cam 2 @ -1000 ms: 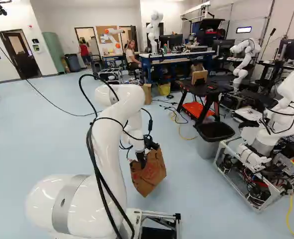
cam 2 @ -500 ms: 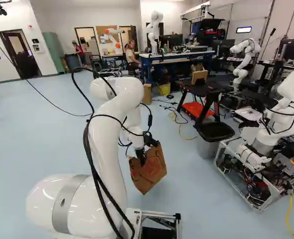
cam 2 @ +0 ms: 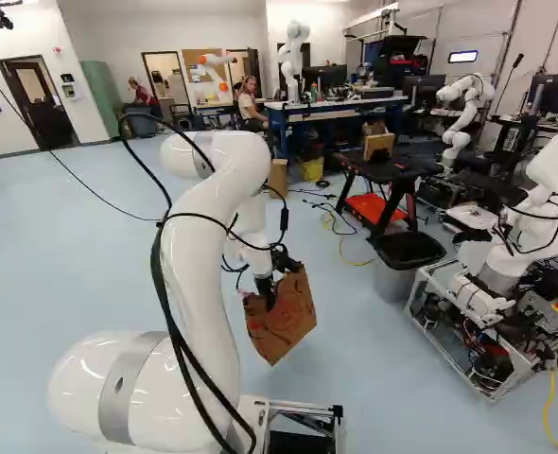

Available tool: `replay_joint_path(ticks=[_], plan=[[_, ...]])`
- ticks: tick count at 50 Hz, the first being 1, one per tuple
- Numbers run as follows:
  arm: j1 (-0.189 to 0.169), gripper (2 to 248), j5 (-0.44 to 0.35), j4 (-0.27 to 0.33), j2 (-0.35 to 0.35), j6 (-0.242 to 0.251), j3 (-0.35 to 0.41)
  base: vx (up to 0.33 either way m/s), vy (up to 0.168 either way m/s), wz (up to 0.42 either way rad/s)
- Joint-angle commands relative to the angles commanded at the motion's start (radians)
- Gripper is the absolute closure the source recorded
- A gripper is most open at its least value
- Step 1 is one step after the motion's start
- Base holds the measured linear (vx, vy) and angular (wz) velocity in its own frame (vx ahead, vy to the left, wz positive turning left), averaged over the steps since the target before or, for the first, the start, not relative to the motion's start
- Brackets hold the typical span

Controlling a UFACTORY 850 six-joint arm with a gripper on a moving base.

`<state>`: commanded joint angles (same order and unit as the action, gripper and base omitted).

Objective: Pick up the grocery bag from the ground

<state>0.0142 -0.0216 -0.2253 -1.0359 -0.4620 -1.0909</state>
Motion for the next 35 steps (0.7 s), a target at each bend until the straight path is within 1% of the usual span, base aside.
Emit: replay_joint_path(ticks=[35], plan=[[0.0, 226, 0.0, 0.0, 0.149, 0.0, 0.12, 0.0, 0.0, 0.0]])
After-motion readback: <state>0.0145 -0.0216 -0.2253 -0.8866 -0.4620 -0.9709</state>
